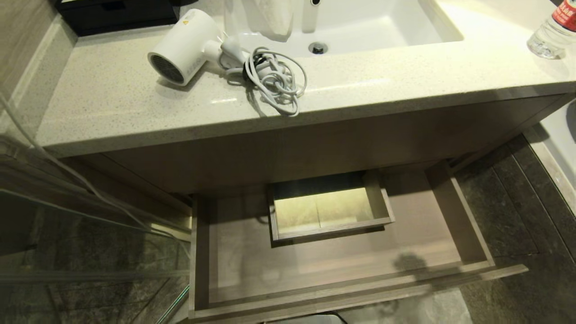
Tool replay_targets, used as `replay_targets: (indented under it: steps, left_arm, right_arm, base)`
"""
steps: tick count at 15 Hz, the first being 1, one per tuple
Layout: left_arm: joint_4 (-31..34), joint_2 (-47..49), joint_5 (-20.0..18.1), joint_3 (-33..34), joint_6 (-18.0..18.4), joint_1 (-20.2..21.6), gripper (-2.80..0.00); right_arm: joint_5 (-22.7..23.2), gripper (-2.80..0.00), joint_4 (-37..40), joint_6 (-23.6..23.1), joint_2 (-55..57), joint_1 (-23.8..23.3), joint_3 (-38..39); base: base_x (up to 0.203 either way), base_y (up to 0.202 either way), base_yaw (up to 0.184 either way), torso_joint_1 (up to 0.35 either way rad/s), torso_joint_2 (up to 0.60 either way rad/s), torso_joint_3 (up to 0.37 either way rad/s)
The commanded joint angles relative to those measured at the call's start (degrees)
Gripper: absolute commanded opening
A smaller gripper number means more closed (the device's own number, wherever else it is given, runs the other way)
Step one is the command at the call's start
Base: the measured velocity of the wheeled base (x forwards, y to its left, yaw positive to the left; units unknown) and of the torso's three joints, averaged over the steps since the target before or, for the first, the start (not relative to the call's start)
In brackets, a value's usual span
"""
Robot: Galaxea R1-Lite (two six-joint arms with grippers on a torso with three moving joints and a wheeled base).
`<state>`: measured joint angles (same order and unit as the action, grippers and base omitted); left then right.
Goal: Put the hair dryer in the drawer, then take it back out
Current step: Close the drawer
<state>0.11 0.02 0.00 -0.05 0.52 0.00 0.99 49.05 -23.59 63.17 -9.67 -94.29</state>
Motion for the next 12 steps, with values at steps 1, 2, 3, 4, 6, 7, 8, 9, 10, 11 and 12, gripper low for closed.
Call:
replay_targets:
  steps: [1,2,3,4,6,7,8,9,10,11,12]
  left_arm:
    - [0.0,0.0,0.0,0.0,0.0,0.0,-2.8]
    - [0.0,0.0,0.0,0.0,0.0,0.0,-2.8]
    - [0.1,0.0,0.0,0.0,0.0,0.0,-2.8]
    - [0.0,0.0,0.0,0.0,0.0,0.0,-2.8]
    - [0.0,0.0,0.0,0.0,0.0,0.0,-2.8]
    - [0.0,0.0,0.0,0.0,0.0,0.0,-2.8]
    - [0.1,0.0,0.0,0.0,0.0,0.0,-2.8]
    - [0.1,0.0,0.0,0.0,0.0,0.0,-2.8]
    - [0.1,0.0,0.0,0.0,0.0,0.0,-2.8]
    - [0.1,0.0,0.0,0.0,0.0,0.0,-2.8]
    - [0.0,0.0,0.0,0.0,0.0,0.0,-2.8]
  right_arm:
    - [0.0,-2.8,0.3,-0.1,-0.3,0.0,0.1]
    - [0.0,-2.8,0.3,-0.1,-0.4,0.0,0.2]
    - [0.1,-2.8,0.3,-0.1,-0.5,0.0,0.3]
    - [0.1,-2.8,0.3,-0.1,-0.6,0.0,0.3]
    - [0.1,-2.8,0.3,-0.1,-0.7,0.0,0.6]
    - [0.0,-2.8,0.3,-0.2,-0.7,0.0,0.6]
    - [0.0,-2.8,0.2,-0.2,-0.7,0.0,0.7]
    - [0.0,-2.8,0.0,-0.1,-0.6,0.0,0.6]
    - [-0.1,-2.8,0.1,-0.2,-0.7,0.0,0.9]
    - [-0.1,-2.8,0.2,-0.1,-0.8,0.0,1.0]
    - [-0.1,-2.8,0.1,-0.1,-0.8,-0.1,1.1]
  base:
    - [0.0,0.0,0.0,-0.275,0.0,-0.286]
    - [0.0,0.0,0.0,-0.267,-0.02,-0.296]
    - [0.0,0.0,0.0,-0.266,-0.04,-0.297]
    - [0.0,0.0,0.0,-0.258,-0.06,-0.314]
    - [0.0,0.0,0.0,-0.247,-0.08,-0.313]
    - [0.0,0.0,0.0,-0.228,-0.1,-0.325]
    - [0.0,0.0,0.0,-0.231,-0.1,-0.325]
    - [0.0,0.0,0.0,-0.141,-0.06,-0.196]
    - [0.0,0.0,0.0,-0.071,-0.04,-0.117]
    - [0.0,0.0,0.0,-0.043,-0.02,-0.069]
    - [0.0,0.0,0.0,-0.017,0.0,-0.041]
